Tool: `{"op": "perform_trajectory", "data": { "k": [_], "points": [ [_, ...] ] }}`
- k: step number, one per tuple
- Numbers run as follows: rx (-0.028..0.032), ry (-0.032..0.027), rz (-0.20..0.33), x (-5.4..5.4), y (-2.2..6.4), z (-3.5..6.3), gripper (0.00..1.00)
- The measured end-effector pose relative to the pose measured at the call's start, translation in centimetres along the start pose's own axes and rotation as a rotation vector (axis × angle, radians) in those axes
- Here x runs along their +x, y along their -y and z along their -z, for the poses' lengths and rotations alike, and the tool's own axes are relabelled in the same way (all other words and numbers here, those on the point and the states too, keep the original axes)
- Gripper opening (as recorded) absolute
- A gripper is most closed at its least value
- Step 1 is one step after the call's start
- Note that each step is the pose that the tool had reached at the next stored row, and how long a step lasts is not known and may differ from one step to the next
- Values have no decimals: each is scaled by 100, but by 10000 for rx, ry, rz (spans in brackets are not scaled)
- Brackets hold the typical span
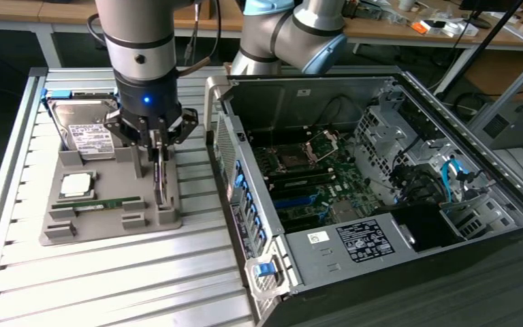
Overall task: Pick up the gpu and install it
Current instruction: 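Pick up the gpu and move the gpu toward the slot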
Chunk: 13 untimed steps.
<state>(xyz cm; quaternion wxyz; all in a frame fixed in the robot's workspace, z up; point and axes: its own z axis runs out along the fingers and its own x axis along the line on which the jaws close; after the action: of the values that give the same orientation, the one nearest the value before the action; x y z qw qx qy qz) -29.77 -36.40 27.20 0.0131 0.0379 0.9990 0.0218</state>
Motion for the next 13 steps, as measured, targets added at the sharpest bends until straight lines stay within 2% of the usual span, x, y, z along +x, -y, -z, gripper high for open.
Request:
{"op": "perform_trajectory", "data": {
  "k": [13],
  "points": [
    [0, 0, 0, -1, -2, 35, 27]
  ]
}}
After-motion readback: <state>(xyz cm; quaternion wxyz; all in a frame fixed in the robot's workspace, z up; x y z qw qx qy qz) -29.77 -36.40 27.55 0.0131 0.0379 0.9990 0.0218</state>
